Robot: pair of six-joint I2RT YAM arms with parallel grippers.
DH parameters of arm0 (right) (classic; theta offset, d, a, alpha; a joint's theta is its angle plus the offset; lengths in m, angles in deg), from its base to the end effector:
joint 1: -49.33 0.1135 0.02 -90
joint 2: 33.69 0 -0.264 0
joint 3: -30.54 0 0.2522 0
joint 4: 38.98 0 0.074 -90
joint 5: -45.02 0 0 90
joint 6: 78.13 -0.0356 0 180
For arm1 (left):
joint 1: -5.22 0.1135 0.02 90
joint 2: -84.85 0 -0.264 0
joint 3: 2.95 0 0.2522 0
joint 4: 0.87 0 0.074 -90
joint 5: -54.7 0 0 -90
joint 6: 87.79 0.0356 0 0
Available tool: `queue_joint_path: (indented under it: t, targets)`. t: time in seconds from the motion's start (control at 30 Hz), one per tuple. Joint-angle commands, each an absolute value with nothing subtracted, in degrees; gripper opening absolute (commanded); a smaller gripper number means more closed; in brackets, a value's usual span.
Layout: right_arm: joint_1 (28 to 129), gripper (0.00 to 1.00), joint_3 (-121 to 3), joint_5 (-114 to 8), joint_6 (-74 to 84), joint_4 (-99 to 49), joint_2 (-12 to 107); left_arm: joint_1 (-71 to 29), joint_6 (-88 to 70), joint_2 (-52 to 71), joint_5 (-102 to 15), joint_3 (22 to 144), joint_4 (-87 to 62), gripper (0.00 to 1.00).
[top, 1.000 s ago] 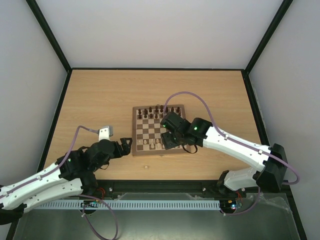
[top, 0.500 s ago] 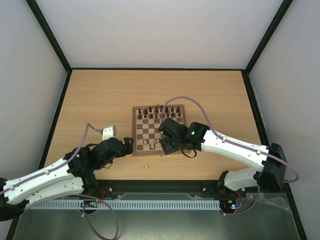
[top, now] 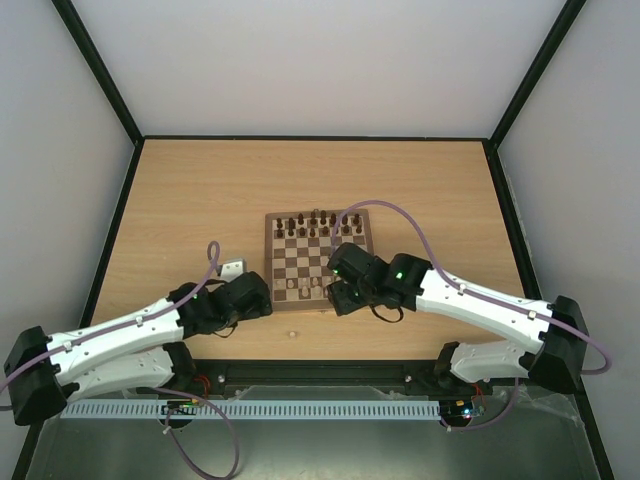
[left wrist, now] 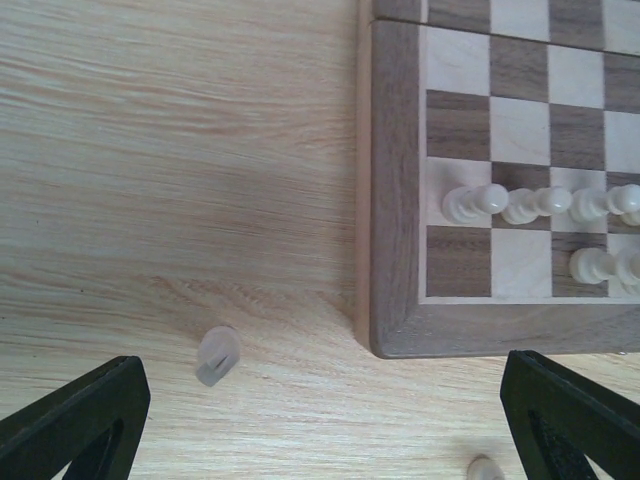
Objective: Set up the chess pieces on the board
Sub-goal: Pick up the chess piece at the center of the board.
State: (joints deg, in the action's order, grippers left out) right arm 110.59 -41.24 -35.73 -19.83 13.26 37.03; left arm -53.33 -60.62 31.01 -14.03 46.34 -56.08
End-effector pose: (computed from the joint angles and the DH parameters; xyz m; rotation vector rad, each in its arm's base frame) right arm 0.1269 0.2194 0.2823 -0.5726 2.4515 0.5028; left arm 0.0995 -0.1380 0.2140 -0.2239 2.5363 -0.3654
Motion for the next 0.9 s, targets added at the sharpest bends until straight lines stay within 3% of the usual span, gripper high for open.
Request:
queue_joint_path:
  t: [0.0, 0.33, 0.63, 0.87]
  targets:
    - [111.0, 0.64, -39.2, -37.3, -18.1, 12.8, 35.7, -50.4, -60.3, 29.7, -18.6, 45.3, -57.9, 0.99]
    - [111.0, 0.64, -37.0, -38.2, -16.3, 11.9, 32.0, -44.3, -58.2, 25.7, -25.0, 40.1, -52.4, 0.99]
    - [111.0, 0.64, -36.7, -39.0, -15.7, 11.3, 31.2, -43.0, -56.3, 22.5, -25.5, 39.4, -49.2, 0.70]
    - [111.0, 0.64, -36.4, -39.1, -15.6, 11.1, 31.3, -42.1, -55.5, 21.8, -26.0, 38.8, -48.7, 0.54]
